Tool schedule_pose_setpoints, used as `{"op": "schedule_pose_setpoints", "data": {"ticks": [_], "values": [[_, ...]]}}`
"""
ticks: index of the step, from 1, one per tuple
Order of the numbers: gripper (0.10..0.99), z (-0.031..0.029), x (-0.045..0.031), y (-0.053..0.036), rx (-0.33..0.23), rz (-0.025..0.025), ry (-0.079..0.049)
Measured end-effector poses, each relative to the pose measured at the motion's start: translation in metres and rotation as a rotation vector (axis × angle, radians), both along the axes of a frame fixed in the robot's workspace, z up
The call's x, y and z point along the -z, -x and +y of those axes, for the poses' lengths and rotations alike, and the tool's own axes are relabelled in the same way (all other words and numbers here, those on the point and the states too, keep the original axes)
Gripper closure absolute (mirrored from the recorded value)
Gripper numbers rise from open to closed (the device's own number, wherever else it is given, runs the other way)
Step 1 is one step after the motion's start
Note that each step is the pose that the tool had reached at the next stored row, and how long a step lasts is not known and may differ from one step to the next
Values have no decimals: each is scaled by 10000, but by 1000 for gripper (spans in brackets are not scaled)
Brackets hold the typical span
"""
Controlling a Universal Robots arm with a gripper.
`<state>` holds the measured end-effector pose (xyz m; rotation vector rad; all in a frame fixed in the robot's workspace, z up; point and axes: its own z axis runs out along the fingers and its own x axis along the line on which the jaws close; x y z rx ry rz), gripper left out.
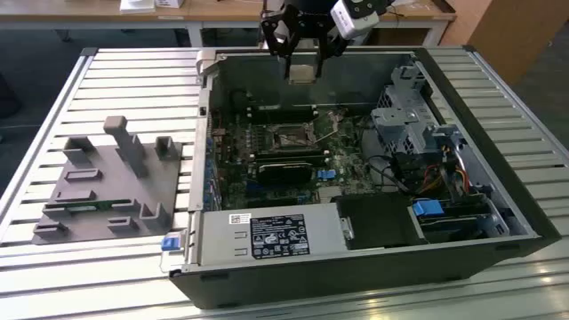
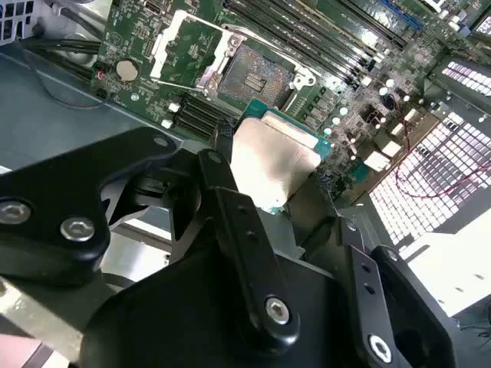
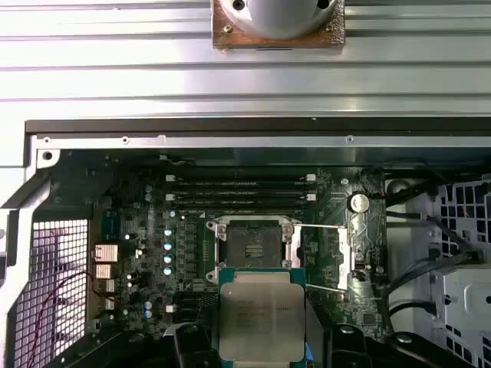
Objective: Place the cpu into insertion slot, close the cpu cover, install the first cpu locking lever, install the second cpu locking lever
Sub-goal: 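Place the cpu into insertion slot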
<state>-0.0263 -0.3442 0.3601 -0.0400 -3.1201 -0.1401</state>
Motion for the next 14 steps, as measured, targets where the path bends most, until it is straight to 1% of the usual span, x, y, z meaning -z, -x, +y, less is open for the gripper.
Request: {"op": "schedule_pose_setpoints", "data": {"ticks": [9, 14], "values": [[549, 0, 0, 0, 12, 1, 1], [549, 0, 0, 0, 105, 1, 1]]}}
